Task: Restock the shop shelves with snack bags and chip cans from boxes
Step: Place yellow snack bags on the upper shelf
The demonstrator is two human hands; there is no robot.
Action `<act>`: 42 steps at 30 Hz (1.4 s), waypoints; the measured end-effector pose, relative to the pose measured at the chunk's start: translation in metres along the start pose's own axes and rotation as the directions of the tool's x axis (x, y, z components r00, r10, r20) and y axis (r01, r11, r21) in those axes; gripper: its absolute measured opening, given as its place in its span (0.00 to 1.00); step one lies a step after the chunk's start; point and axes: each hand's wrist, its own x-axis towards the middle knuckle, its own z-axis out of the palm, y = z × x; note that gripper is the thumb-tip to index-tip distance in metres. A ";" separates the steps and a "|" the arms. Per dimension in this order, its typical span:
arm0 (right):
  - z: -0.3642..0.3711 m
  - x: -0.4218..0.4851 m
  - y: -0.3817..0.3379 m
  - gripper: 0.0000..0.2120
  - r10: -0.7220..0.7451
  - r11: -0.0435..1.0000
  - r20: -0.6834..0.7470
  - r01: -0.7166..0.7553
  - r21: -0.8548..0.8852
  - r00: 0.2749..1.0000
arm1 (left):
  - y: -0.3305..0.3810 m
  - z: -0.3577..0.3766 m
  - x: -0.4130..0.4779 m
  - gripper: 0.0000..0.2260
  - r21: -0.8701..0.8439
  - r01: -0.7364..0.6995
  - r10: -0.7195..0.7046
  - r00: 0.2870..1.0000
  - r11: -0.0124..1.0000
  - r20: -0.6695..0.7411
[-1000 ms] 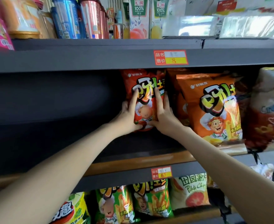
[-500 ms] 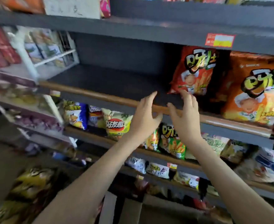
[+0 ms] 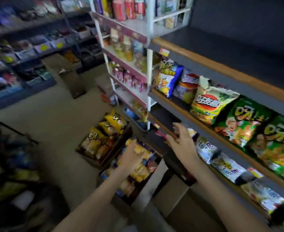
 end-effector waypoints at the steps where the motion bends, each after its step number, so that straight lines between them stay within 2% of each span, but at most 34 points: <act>1: 0.017 0.006 -0.001 0.25 0.014 1.000 0.038 -0.014 -0.012 0.999 | -0.016 -0.015 0.007 0.30 0.018 0.044 -0.044 0.999 0.999 -0.027; 9: 0.177 0.086 -0.006 0.31 0.208 0.978 0.259 -0.203 -0.045 0.943 | -0.140 -0.143 0.110 0.30 0.018 0.228 -0.221 0.958 0.973 -0.183; 13: 0.293 0.155 0.034 0.32 0.336 0.942 0.313 -0.311 -0.129 0.888 | -0.207 -0.203 0.207 0.31 0.062 0.308 -0.286 0.929 0.949 -0.237; 17: 0.404 0.220 0.046 0.35 0.444 0.893 0.276 -0.395 -0.218 0.852 | -0.264 -0.247 0.302 0.31 0.032 0.422 -0.390 0.863 0.906 -0.322; 19: 0.453 0.250 0.054 0.37 0.464 0.876 0.250 -0.399 -0.270 0.850 | -0.297 -0.252 0.347 0.30 0.132 0.420 -0.350 0.863 0.898 -0.365; 21: 0.498 0.277 0.075 0.39 0.462 0.869 0.205 -0.393 -0.302 0.863 | -0.326 -0.245 0.383 0.30 0.265 0.393 -0.291 0.890 0.880 -0.351; 24: 0.553 0.314 0.110 0.42 0.427 0.876 0.193 -0.351 -0.330 0.883 | -0.370 -0.219 0.430 0.35 0.313 0.315 -0.271 0.946 0.896 -0.178; 26: 0.578 0.337 0.133 0.44 0.392 0.884 0.227 -0.296 -0.362 0.892 | -0.395 -0.197 0.455 0.39 0.392 0.268 -0.247 0.963 0.880 -0.106; 29: 0.596 0.364 0.158 0.47 0.294 0.913 0.237 -0.198 -0.357 0.926 | -0.419 -0.171 0.474 0.44 0.539 0.231 -0.202 0.973 0.810 -0.113; 31: 0.603 0.382 0.174 0.53 0.278 0.919 0.206 -0.198 -0.342 0.938 | -0.434 -0.157 0.480 0.46 0.604 0.230 -0.187 0.973 0.763 -0.134; 36: 0.607 0.413 0.202 0.57 0.355 0.911 0.224 -0.282 -0.302 0.908 | -0.463 -0.142 0.489 0.52 0.657 0.247 -0.032 0.946 0.712 -0.321; 39: 0.611 0.419 0.204 0.63 0.400 0.888 0.274 -0.296 -0.353 0.875 | -0.470 -0.144 0.496 0.55 0.710 0.292 -0.044 0.938 0.641 -0.345; 42: 0.618 0.426 0.219 0.69 0.357 0.911 0.361 -0.236 -0.338 0.862 | -0.470 -0.145 0.500 0.56 0.735 0.318 -0.052 0.931 0.599 -0.360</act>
